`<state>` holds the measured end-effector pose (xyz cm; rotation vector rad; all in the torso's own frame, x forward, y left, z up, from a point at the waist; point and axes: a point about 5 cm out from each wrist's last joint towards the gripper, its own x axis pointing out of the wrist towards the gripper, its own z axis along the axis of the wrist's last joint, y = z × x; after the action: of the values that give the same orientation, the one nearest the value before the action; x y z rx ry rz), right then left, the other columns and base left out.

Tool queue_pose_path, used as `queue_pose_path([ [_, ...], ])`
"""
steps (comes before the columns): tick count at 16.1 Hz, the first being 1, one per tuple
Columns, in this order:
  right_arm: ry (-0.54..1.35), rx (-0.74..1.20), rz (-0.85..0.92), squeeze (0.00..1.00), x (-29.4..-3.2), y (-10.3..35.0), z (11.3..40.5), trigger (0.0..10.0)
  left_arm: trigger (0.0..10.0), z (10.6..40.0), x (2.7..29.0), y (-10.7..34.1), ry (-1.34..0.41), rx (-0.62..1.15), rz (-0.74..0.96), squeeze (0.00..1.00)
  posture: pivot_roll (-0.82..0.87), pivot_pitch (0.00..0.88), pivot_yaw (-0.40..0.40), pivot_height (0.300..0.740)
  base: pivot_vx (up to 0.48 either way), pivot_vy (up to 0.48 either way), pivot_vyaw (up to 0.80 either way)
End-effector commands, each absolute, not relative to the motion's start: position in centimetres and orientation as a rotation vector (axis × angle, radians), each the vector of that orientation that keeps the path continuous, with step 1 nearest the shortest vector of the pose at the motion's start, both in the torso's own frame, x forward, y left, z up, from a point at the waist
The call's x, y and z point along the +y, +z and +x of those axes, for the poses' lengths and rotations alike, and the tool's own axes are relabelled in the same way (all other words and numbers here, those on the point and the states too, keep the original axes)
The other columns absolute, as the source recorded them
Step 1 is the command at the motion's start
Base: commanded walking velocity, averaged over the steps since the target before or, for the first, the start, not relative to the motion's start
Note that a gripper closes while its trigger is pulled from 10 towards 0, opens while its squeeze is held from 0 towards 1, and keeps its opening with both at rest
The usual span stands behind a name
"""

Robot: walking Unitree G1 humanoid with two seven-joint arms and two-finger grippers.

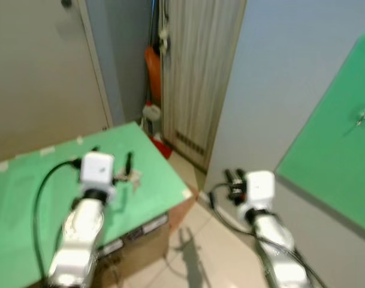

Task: Hang keys on a hook

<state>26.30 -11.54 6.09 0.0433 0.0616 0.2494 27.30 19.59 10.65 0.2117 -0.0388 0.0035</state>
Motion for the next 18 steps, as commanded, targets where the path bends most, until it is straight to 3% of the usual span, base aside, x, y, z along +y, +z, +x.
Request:
queue_pose_path([
  [1, 0.246, 0.071, 0.02, 0.0, -12.2, 6.1, 26.4, 10.0, 10.0, 27.6, 19.5, 10.8, 0.019, -0.038, 0.201, 0.0, 0.03, 0.032, -0.008, 0.732, 0.0, 0.0, 0.0],
  [3, 0.246, 0.071, 0.02, 0.0, -12.2, 6.1, 26.4, 10.0, 10.0, 27.6, 19.5, 10.8, 0.019, -0.038, 0.201, 0.0, 0.03, 0.032, -0.008, 0.732, 0.0, 0.0, 0.0],
  [5, 0.298, 0.084, 0.005, 0.0, -12.4, 6.3, 25.7, 10.0, 10.0, 30.7, 23.8, 10.1, 0.177, 0.064, 0.216, 0.0, 0.01, 0.053, -0.037, 0.732, 0.0, 0.0, 0.0],
  [6, 0.307, 0.083, 0.003, 0.0, -12.5, 6.5, 25.6, 10.0, 10.0, 31.0, 24.3, 10.5, 0.193, 0.058, 0.215, 0.0, 0.01, 0.051, -0.037, 0.732, 0.0, 0.0, 0.0],
  [15, 0.366, 0.126, -0.009, 0.0, -11.9, 6.0, 26.0, 10.0, 10.0, 29.4, 21.6, 9.8, 0.135, 0.034, 0.215, 0.0, 0.04, 0.034, -0.046, 0.74, 0.0, 0.0, 0.0],
  [18, 0.374, 0.129, -0.008, 0.0, -11.7, 5.9, 25.8, 10.0, 10.0, 29.3, 21.6, 9.9, 0.17, 0.027, 0.177, 0.0, 0.04, 0.039, -0.048, 0.74, 0.434, 0.0, 0.0],
])
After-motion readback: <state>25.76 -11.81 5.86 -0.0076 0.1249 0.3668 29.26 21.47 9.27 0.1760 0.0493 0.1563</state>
